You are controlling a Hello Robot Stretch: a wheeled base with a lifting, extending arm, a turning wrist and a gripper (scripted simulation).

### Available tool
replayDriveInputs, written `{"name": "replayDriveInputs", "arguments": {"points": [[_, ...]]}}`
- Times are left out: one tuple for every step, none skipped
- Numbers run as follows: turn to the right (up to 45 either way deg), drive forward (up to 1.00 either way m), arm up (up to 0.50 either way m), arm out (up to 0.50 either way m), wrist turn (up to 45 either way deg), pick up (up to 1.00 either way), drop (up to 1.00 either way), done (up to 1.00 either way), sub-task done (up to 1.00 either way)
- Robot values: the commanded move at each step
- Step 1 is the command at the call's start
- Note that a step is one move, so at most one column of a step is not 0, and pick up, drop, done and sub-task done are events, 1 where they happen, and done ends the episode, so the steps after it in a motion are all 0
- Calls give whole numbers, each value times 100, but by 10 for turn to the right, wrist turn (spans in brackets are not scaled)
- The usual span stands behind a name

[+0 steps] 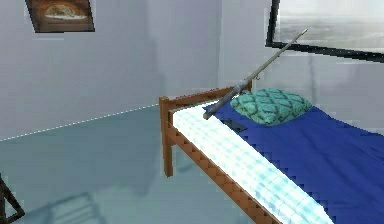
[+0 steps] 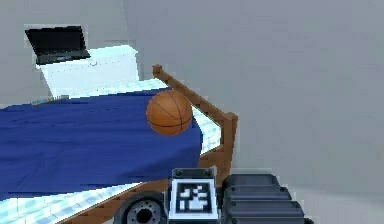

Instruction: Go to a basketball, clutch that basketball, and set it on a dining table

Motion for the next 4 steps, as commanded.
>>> {"name": "replayDriveInputs", "arguments": {"points": [[0,0,0,48,0,0,0,0,0],[0,0,0,0,450,0,0,0,0],[0,0,0,0,450,0,0,0,0],[0,0,0,0,450,0,0,0,0]]}}
